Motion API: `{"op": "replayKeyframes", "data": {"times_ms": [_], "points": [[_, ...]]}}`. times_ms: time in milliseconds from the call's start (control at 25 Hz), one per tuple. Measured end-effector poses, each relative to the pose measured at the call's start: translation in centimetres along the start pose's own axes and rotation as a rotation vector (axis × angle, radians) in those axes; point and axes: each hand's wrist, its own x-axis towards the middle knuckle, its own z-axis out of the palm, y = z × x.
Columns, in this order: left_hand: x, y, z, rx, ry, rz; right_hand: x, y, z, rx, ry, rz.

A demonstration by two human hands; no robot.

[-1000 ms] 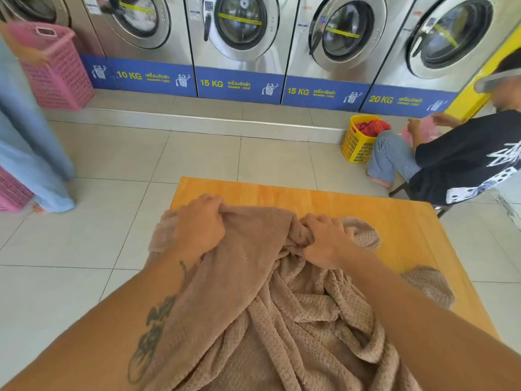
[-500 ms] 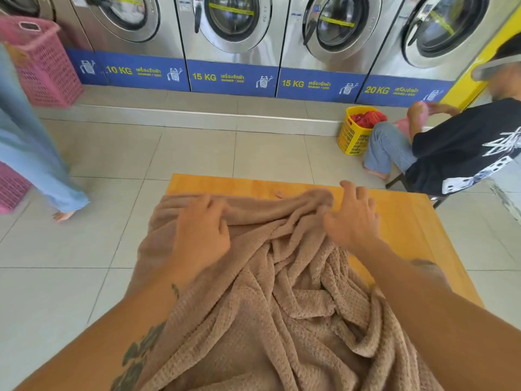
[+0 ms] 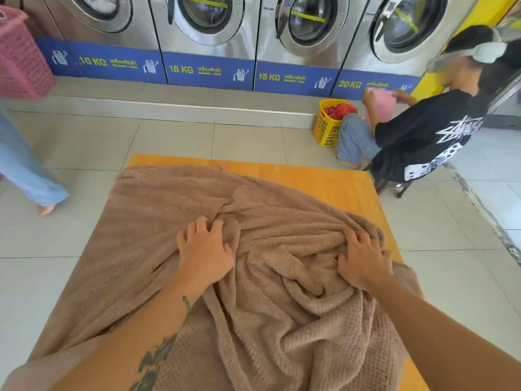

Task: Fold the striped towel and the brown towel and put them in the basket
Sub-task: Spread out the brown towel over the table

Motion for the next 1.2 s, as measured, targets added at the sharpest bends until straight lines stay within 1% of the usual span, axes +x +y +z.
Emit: {"op": "replayKeyframes", "data": {"times_ms": [160,200,280,320,360,400,440,480,520,560,640,720,760,800,880,960,1000,1040,1080,1160,1200], "points": [[-6.6,7.8,2.4,-0.048,0.092,0.073,-2.2,7.9,1.0,0.049,0.027,-0.055],[-8.5,9.8,3.4,-0.057,0.07,0.076,-2.9,9.4,0.9,0.034,0.061,-0.081],[-11.7,13.8,5.7,-0.018,-0.05,0.036,-4.8,12.3,0.9,0.017,0.208,-0.153],[-12.7,15.2,6.7,0.023,-0.118,0.007,-5.9,13.2,1.1,0.055,0.291,-0.211],[-13.5,16.4,7.6,0.055,-0.164,-0.024,-7.4,14.1,1.2,0.124,0.314,-0.295],[-14.2,17.3,8.1,0.058,-0.192,-0.062,-8.9,14.6,1.5,0.199,0.258,-0.401],[-15.0,18.3,8.2,0.044,-0.208,-0.101,-10.5,15.2,1.8,0.266,0.113,-0.485],[-15.7,19.1,8.1,0.029,-0.215,-0.126,-11.7,15.8,2.1,0.289,-0.056,-0.519],[-16.4,19.8,7.9,0.015,-0.212,-0.145,-12.3,16.4,2.3,0.263,-0.173,-0.507],[-17.1,20.4,7.9,-0.006,-0.194,-0.165,-12.5,17.1,2.5,0.239,-0.214,-0.473],[-18.6,21.4,8.0,-0.07,-0.098,-0.187,-12.3,18.6,2.4,0.252,-0.197,-0.397],[-20.3,22.2,8.7,-0.147,0.043,-0.14,-12.1,20.2,2.6,0.313,-0.198,-0.332],[-21.1,22.6,9.3,-0.168,0.078,-0.09,-12.3,21.0,2.9,0.355,-0.226,-0.293],[-21.8,22.9,9.7,-0.169,0.07,-0.036,-12.6,21.7,3.3,0.421,-0.278,-0.249],[-22.8,23.7,10.5,-0.14,-0.004,0.041,-13.2,22.8,4.2,0.556,-0.387,-0.192],[-23.5,24.1,10.8,-0.109,-0.056,0.067,-13.7,23.7,4.2,0.638,-0.519,-0.176],[-23.7,24.2,10.8,-0.114,-0.056,0.075,-14.1,24.2,3.8,0.641,-0.56,-0.188],[-24.0,24.1,10.6,-0.135,-0.049,0.079,-14.8,24.8,3.3,0.629,-0.558,-0.208],[-24.1,24.2,10.4,-0.165,-0.037,0.083,-15.4,25.4,2.9,0.624,-0.507,-0.232],[-24.4,24.6,10.1,-0.214,0.009,0.103,-16.7,26.4,2.6,0.602,-0.338,-0.263],[-24.6,24.9,9.9,-0.214,0.037,0.116,-17.2,26.6,2.7,0.587,-0.297,-0.262]]}}
